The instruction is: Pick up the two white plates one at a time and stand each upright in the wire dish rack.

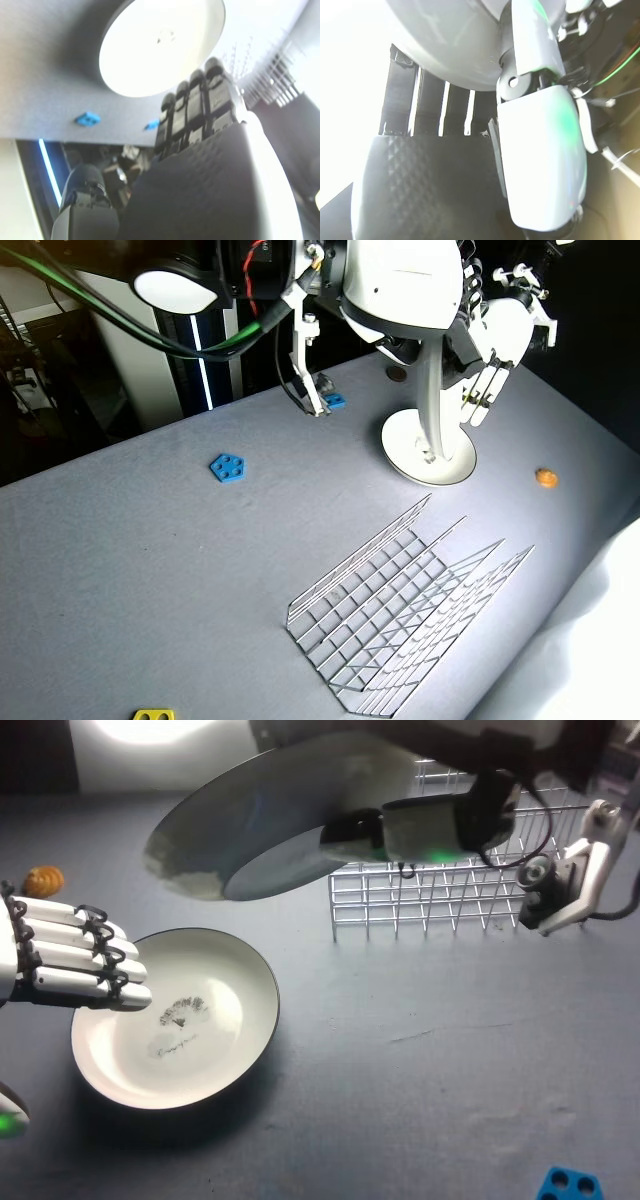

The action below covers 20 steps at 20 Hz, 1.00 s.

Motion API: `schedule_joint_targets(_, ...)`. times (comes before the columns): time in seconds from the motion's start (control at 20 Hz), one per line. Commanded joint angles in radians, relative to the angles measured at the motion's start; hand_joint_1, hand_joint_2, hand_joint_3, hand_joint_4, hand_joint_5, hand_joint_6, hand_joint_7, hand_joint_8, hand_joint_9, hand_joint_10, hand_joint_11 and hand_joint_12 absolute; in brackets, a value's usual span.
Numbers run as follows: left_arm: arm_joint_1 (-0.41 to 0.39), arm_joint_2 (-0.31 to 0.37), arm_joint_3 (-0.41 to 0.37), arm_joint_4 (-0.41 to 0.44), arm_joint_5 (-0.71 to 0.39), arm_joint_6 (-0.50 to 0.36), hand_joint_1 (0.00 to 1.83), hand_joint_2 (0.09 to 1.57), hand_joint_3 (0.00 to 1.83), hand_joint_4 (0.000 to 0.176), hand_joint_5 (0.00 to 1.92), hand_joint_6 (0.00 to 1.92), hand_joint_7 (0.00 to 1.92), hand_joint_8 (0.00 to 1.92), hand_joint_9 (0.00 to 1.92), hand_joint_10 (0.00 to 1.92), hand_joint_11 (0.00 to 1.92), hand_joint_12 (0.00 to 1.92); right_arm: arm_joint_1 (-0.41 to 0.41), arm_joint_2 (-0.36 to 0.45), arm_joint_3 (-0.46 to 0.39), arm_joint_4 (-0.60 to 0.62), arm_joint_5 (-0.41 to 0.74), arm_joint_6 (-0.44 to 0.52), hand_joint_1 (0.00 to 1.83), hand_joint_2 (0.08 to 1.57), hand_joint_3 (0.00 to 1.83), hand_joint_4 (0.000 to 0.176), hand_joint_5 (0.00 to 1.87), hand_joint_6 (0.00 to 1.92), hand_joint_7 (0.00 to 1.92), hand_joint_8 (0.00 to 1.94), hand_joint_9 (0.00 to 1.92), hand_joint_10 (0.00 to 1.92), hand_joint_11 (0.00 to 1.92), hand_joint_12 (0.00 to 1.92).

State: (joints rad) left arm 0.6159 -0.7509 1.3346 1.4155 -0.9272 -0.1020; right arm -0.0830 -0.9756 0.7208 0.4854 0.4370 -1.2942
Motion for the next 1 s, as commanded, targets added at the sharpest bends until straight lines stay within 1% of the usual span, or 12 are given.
schedule_joint_targets(0.0,-0.006,-0.002,0.003,-0.05,-0.025,0.003,0.0,1.07,0.0,0.0,0.09,0.0,0.08,0.0,0.07,0.0,0.0,0.21,0.027,0.014,-0.003,-0.005,0.133,0.026,1.37,1.14,0.0,0.0,0.8,1.2,0.94,0.98,0.93,1.22,0.74,1.3)
schedule_joint_targets(0.15,-0.001,-0.015,-0.001,-0.049,-0.007,0.003,0.0,1.07,0.0,0.0,0.1,0.01,0.09,0.01,0.08,0.0,0.0,0.25,0.034,0.04,0.012,-0.001,0.107,0.088,1.37,1.13,0.0,0.0,0.84,1.16,0.98,0.92,0.94,1.18,0.76,1.24)
schedule_joint_targets(0.2,0.0,-0.018,-0.005,-0.049,-0.001,0.002,0.0,1.08,0.0,0.0,0.1,0.0,0.08,0.0,0.07,0.0,0.0,0.2,0.034,0.045,0.018,0.005,0.099,0.108,1.37,1.12,0.0,0.0,0.85,1.15,0.99,0.9,0.94,1.17,0.75,1.23)
schedule_joint_targets(0.3,0.0,-0.021,-0.01,-0.049,0.008,0.002,0.0,1.08,0.0,0.0,0.12,0.0,0.1,0.0,0.09,0.0,0.0,0.24,0.037,0.053,0.031,0.041,0.082,0.113,1.37,1.12,0.0,0.0,0.86,1.14,0.99,0.9,0.94,1.17,0.76,1.23)
schedule_joint_targets(0.35,0.0,-0.022,-0.01,-0.049,0.014,0.002,0.0,1.07,0.0,0.0,0.09,0.0,0.08,0.0,0.06,0.0,0.0,0.16,0.039,0.056,0.039,0.058,0.073,0.116,1.37,1.12,0.0,0.0,0.86,1.13,0.99,0.9,0.94,1.18,0.75,1.25)
schedule_joint_targets(0.45,0.002,-0.028,-0.004,-0.048,0.021,0.002,0.0,1.06,0.0,0.0,0.1,0.0,0.09,0.0,0.08,0.0,0.0,0.21,0.045,0.063,0.055,0.108,0.041,0.139,1.37,1.12,0.0,0.0,0.88,1.11,0.99,0.9,0.95,1.17,0.76,1.24)
schedule_joint_targets(0.55,0.011,-0.033,0.005,-0.045,0.028,0.002,0.0,1.07,0.0,0.0,0.1,0.0,0.09,0.0,0.08,0.0,0.0,0.24,0.053,0.069,0.074,0.112,0.03,0.187,1.37,1.13,0.0,0.0,0.85,1.16,0.97,0.93,0.93,1.17,0.77,1.23)
schedule_joint_targets(0.6,0.026,-0.038,0.015,-0.043,0.035,0.002,0.0,1.06,0.0,0.0,0.11,0.0,0.09,0.0,0.07,0.0,0.0,0.2,0.063,0.072,0.102,0.112,-0.003,0.246,1.37,1.13,0.0,0.0,0.86,1.14,0.97,0.93,0.93,1.18,0.78,1.23)
schedule_joint_targets(0.65,0.033,-0.04,0.019,-0.043,0.035,0.002,0.0,1.06,0.0,0.0,0.11,0.0,0.09,0.0,0.08,0.0,0.0,0.24,0.065,0.072,0.111,0.112,-0.015,0.272,1.37,1.12,0.0,0.0,0.87,1.13,0.98,0.92,0.94,1.18,0.77,1.25)
schedule_joint_targets(0.8,0.047,-0.048,0.034,-0.043,0.043,0.002,0.0,1.06,0.0,0.0,0.1,0.0,0.09,0.0,0.08,0.0,0.0,0.22,0.072,0.078,0.143,0.112,-0.056,0.337,1.37,1.13,0.0,0.0,0.85,1.15,0.95,0.98,0.91,1.21,0.75,1.28)
schedule_joint_targets(0.85,0.047,-0.049,0.038,-0.044,0.046,0.0,0.0,1.07,0.0,0.0,0.11,0.0,0.1,0.0,0.1,0.0,0.0,0.27,0.074,0.079,0.15,0.112,-0.063,0.351,1.37,1.12,0.0,0.0,0.87,1.11,0.99,0.91,0.95,1.17,0.79,1.26)
schedule_joint_targets(0.95,0.047,-0.052,0.045,-0.044,0.054,0.0,0.0,1.07,0.0,0.0,0.09,0.0,0.08,0.0,0.07,0.0,0.0,0.22,0.078,0.082,0.171,0.112,-0.078,0.372,1.37,1.12,0.0,0.0,0.87,1.12,0.98,0.92,0.94,1.17,0.78,1.26)
